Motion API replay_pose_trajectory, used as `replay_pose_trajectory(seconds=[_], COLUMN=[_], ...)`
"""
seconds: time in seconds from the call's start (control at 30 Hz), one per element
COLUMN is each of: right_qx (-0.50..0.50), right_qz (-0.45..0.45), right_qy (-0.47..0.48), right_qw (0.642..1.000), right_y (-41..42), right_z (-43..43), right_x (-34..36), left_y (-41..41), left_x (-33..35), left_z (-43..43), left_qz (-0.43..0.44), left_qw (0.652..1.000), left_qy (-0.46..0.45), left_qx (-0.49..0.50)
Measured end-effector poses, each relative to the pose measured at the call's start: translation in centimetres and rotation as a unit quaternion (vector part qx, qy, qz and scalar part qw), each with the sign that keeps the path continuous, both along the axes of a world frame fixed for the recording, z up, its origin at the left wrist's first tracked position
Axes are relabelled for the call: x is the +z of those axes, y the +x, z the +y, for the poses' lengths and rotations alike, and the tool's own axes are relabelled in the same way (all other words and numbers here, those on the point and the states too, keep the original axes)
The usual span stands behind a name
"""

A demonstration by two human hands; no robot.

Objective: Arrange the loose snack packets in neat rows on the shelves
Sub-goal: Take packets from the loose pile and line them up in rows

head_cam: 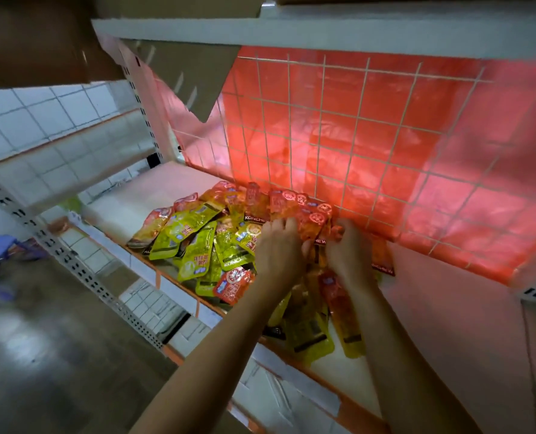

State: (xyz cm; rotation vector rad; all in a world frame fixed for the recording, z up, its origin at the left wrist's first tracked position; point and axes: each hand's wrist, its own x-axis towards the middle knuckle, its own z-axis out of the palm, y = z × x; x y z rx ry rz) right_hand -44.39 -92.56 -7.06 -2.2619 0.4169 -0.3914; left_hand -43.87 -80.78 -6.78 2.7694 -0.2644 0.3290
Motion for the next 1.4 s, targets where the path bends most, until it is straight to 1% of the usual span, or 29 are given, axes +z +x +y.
replay_pose_trajectory(seconds=[0.1, 0.2, 0.33, 0.43, 0.57, 0.7, 0.73, 0.8, 0.87, 0.97, 1.03, 1.13, 1.27, 1.4], right_qx=[-0.028, -0.034, -0.051, -0.080, -0.130, -0.180, -0.191, -0.205, -0.225, -0.229, -0.231, -0.243, -0.280, -0.346], right_qz=[0.036, 0.069, 0.052, 0.035, -0.021, -0.040, -0.042, -0.054, -0.061, -0.063, -0.066, -0.083, -0.108, -0.107], right_qy=[-0.012, -0.012, 0.016, 0.049, 0.072, 0.108, 0.130, 0.237, 0.325, 0.398, 0.425, 0.434, 0.419, 0.387], right_qw=[0.999, 0.997, 0.997, 0.995, 0.989, 0.977, 0.972, 0.948, 0.917, 0.886, 0.873, 0.863, 0.857, 0.848], right_y=[1.8, 3.1, 3.7, 3.7, 2.4, 0.8, 0.3, -0.9, -2.5, -5.4, -7.4, -10.6, -15.0, -19.7], right_z=[0.4, 0.9, 1.5, 1.7, 1.9, 1.4, 1.2, 1.1, 0.8, 0.5, 0.5, 0.0, -1.2, -3.3], right_x=[0.0, 0.0, -0.3, -0.4, -0.5, -0.9, -1.0, -0.9, -1.0, -1.2, -0.9, -0.6, -0.3, -0.2], left_y=[2.0, 3.4, 4.3, 4.6, 4.4, 4.0, 3.8, 3.3, 2.5, 1.3, 0.5, -0.9, -3.8, -8.0], left_x=[0.0, 0.2, 0.3, 0.8, 1.4, 1.2, 1.1, 0.9, 0.7, 0.5, 0.3, 0.0, -0.1, 0.1], left_z=[0.0, 0.2, 0.6, 0.9, 1.3, 1.5, 1.4, 1.2, 0.9, 0.1, -0.7, -2.2, -4.6, -7.4], left_qz=[0.027, 0.040, 0.054, 0.070, 0.052, 0.045, 0.045, 0.050, 0.065, 0.117, 0.152, 0.205, 0.252, 0.303], left_qw=[0.999, 0.997, 0.996, 0.996, 0.991, 0.979, 0.977, 0.970, 0.956, 0.923, 0.905, 0.876, 0.852, 0.825], left_qy=[0.029, 0.069, 0.054, 0.004, -0.089, -0.156, -0.171, -0.208, -0.259, -0.335, -0.364, -0.391, -0.390, -0.394], left_qx=[-0.012, -0.025, -0.048, -0.062, -0.089, -0.119, -0.122, -0.117, -0.119, -0.146, -0.160, -0.196, -0.240, -0.270])
